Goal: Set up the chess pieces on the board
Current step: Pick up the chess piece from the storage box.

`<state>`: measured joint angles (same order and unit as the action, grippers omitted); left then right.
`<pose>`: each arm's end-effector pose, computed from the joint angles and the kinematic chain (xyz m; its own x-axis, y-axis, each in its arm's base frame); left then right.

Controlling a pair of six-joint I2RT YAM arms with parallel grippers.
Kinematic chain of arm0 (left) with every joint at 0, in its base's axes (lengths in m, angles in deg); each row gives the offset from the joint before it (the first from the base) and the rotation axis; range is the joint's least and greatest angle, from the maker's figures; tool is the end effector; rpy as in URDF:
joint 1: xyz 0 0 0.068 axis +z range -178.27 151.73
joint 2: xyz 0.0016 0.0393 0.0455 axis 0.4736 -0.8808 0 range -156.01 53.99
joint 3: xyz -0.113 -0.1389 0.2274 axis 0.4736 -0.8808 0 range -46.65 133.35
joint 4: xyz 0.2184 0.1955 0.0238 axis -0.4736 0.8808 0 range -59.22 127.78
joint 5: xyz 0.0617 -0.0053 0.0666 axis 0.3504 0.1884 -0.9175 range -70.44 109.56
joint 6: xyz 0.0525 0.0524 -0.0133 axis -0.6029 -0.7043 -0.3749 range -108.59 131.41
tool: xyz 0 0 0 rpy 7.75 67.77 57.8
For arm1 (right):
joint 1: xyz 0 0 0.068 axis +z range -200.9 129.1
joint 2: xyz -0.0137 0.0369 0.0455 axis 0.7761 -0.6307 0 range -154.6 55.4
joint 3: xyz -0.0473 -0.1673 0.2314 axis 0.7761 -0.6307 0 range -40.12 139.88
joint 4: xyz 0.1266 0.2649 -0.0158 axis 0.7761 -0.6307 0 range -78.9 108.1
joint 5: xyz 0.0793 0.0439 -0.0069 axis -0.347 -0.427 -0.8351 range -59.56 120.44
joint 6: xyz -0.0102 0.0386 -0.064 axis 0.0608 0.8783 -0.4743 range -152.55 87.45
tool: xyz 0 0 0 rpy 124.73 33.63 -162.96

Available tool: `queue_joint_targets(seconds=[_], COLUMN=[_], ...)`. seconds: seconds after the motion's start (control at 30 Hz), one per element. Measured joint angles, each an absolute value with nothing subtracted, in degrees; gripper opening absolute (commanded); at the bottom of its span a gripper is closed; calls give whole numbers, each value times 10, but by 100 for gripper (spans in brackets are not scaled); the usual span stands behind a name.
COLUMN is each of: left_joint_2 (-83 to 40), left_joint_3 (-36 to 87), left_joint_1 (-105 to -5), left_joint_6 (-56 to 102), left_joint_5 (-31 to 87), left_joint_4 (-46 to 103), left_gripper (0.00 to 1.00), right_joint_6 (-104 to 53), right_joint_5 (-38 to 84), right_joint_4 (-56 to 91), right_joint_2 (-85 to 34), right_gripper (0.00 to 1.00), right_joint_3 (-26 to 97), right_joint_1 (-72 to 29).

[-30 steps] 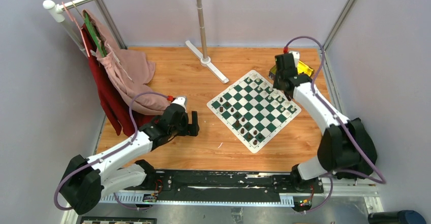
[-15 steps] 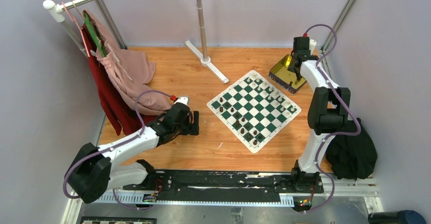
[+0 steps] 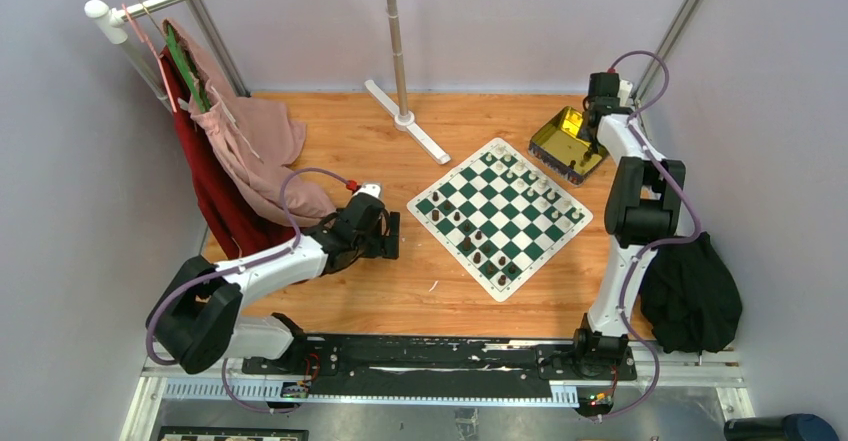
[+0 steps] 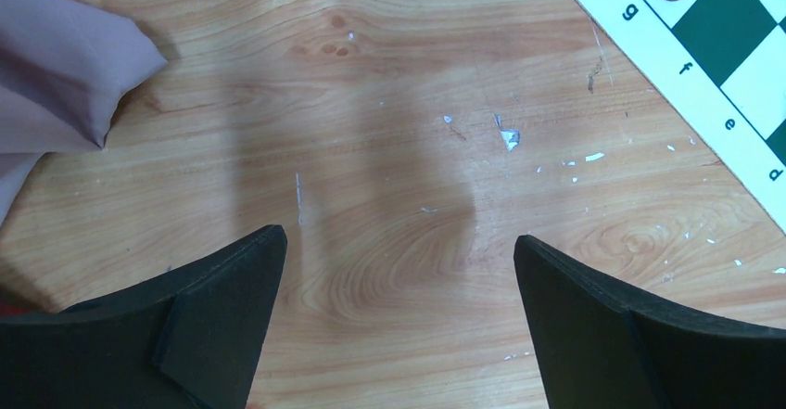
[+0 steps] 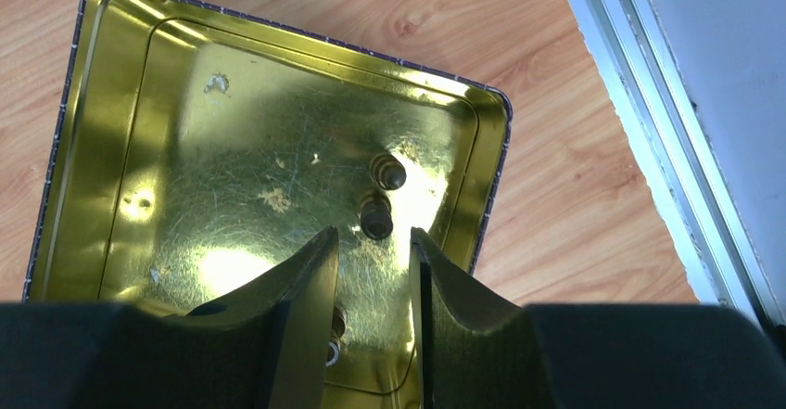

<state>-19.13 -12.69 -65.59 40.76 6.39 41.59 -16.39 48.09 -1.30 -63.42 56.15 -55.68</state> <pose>0.2318 -0.1586 0.1484 -0.7630 -0.0183 -0.6462 0.1146 0.9799 -0.1632 0.5333 -0.0639 0.2180 -0.5551 0.3126 -0.7708 0.4775 0.8785 0.0124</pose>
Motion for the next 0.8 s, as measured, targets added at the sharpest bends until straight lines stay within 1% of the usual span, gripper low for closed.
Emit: queue_joint_targets(seconds=[0.23, 0.63, 0.73, 0.8], left_joint_2=[-222, -230, -230, -230], left_joint_3=[-107, -102, -102, -102], left_joint_1=[-656, -656, -656, -656], left_joint_6=[401, 396, 396, 396], left_joint_5=[64, 64, 64, 64], left_joint_4=[412, 411, 411, 411], left_gripper=[100, 100, 100, 100], right_joint_6=[-168, -169, -169, -169], right_joint_5=[471, 465, 465, 464], right_joint_4=[-11, -9, -8, -8], right_joint_2=[-656, -680, -680, -680], right_gripper=[38, 38, 37, 34], right_joint_3=[581, 587, 587, 587], right_joint_1=[-559, -561, -561, -561])
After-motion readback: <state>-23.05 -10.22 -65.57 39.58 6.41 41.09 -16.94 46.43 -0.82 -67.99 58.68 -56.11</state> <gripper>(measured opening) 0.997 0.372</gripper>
